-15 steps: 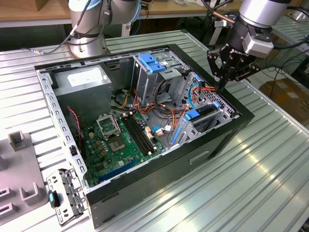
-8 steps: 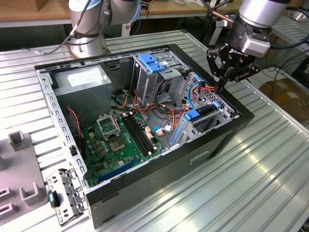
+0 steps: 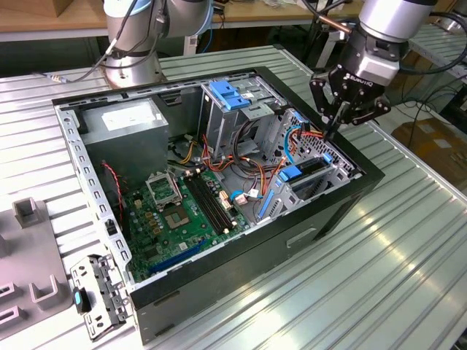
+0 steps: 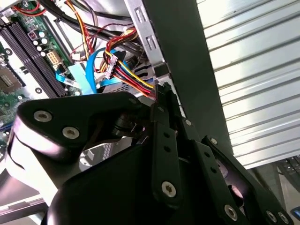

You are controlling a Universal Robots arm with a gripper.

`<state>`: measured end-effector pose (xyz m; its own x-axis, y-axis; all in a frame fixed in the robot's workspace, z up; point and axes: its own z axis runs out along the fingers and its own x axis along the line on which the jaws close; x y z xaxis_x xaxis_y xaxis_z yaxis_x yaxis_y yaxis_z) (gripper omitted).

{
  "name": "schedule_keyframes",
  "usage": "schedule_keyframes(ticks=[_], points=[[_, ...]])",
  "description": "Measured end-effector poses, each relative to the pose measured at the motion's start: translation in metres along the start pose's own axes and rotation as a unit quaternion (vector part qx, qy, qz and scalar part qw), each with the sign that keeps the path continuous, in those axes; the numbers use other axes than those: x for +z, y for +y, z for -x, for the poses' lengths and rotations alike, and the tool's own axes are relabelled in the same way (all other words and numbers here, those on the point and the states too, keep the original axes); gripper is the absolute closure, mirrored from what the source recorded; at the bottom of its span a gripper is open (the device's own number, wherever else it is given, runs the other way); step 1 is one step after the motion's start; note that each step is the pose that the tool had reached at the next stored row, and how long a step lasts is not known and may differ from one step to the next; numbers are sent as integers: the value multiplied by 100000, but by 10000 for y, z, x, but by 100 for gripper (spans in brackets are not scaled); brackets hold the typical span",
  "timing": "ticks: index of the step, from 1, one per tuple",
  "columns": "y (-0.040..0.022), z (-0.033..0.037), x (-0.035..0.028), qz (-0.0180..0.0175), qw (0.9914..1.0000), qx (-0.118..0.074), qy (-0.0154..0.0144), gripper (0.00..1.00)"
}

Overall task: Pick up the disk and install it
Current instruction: 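Insert the first disk wire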

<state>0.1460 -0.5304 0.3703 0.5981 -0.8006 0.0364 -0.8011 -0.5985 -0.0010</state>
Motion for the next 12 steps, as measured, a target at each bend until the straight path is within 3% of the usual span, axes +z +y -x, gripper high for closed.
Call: schedule_keyframes(ticks=[2, 5, 8, 12], points=[[32, 24, -1, 3, 100000, 139, 1, 84], [45, 33, 0, 64, 99984, 1813, 1, 84], [45, 34, 2, 177, 99883, 4835, 10, 84], [45, 34, 9, 349, 99535, 9628, 13, 84]])
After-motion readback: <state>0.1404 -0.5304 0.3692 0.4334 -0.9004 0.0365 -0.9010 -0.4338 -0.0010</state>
